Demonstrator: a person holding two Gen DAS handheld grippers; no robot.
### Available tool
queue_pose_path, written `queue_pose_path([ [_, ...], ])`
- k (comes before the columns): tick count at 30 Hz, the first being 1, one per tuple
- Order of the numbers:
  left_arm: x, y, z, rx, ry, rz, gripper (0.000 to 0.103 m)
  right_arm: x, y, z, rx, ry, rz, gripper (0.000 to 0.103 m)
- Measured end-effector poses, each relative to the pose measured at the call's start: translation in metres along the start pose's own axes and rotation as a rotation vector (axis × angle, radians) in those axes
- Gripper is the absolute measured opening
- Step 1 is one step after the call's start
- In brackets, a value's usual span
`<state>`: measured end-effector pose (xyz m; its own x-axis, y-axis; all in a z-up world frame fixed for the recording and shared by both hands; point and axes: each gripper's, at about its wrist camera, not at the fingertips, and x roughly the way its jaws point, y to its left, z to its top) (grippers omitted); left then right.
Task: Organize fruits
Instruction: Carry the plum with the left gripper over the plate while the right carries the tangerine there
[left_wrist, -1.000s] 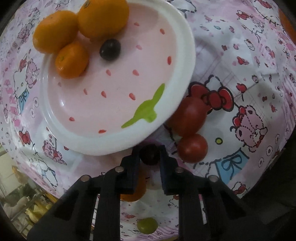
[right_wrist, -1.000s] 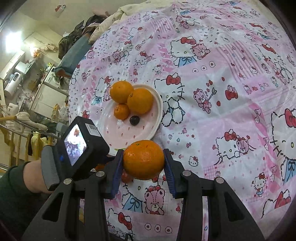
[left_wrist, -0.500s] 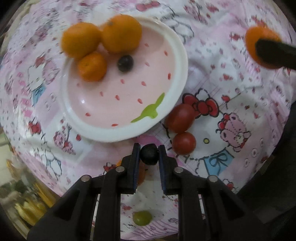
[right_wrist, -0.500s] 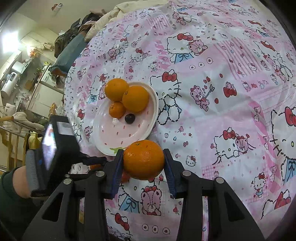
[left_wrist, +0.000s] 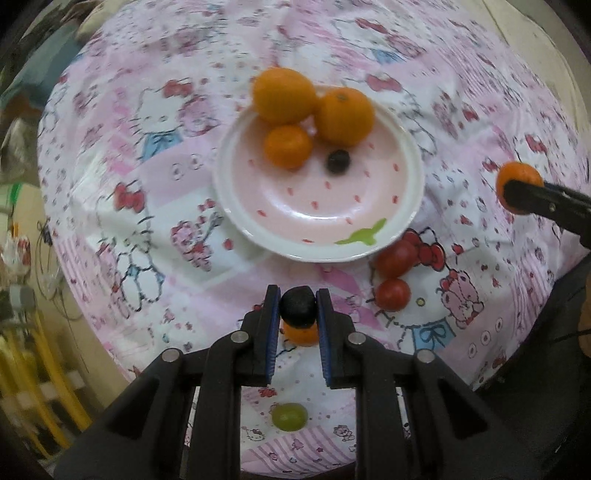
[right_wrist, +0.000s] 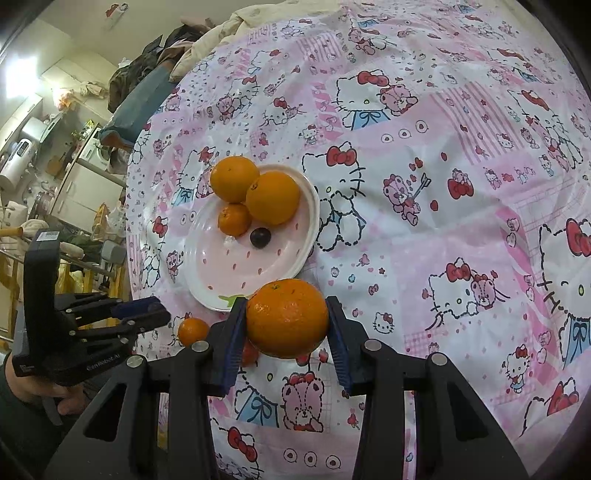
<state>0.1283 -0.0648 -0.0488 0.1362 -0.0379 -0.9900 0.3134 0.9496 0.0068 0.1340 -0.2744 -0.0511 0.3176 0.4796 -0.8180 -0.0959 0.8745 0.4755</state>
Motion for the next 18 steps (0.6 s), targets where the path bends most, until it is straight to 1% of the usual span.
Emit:
queue_pose_path([
  [3,-0.005,0.018,0.001,-0.035,-0.017,0.003,0.016,0.0,0.002,0.0,-0.002,-0.006,0.0,0.043],
  [4,-0.003,0.033,0.008,-0.047,-0.026,0.002,0.016,0.0,0.004,0.001,-0.006,-0.009,-0.003,0.043],
  [5,-0.003,0.039,0.01,-0.062,-0.038,0.001,0.016,0.0,0.005,0.001,-0.01,-0.01,-0.006,0.043],
  [7,-0.008,0.048,0.012,-0.098,-0.069,-0.018,0.016,0.0,0.006,0.003,-0.016,-0.018,-0.009,0.043],
  [11,-0.014,0.054,0.016,-0.13,-0.119,-0.013,0.016,0.001,0.008,0.006,-0.022,-0.032,-0.012,0.043],
  [14,-0.017,0.06,0.02,-0.16,-0.148,-0.039,0.016,0.002,0.009,0.01,-0.032,-0.035,-0.013,0.043],
  [16,-0.017,0.062,0.024,-0.159,-0.144,-0.062,0.016,0.004,0.009,0.015,-0.039,-0.03,-0.021,0.043],
  [18,-0.018,0.066,0.027,-0.165,-0.157,-0.045,0.016,0.004,0.009,0.018,-0.038,-0.031,-0.022,0.043],
])
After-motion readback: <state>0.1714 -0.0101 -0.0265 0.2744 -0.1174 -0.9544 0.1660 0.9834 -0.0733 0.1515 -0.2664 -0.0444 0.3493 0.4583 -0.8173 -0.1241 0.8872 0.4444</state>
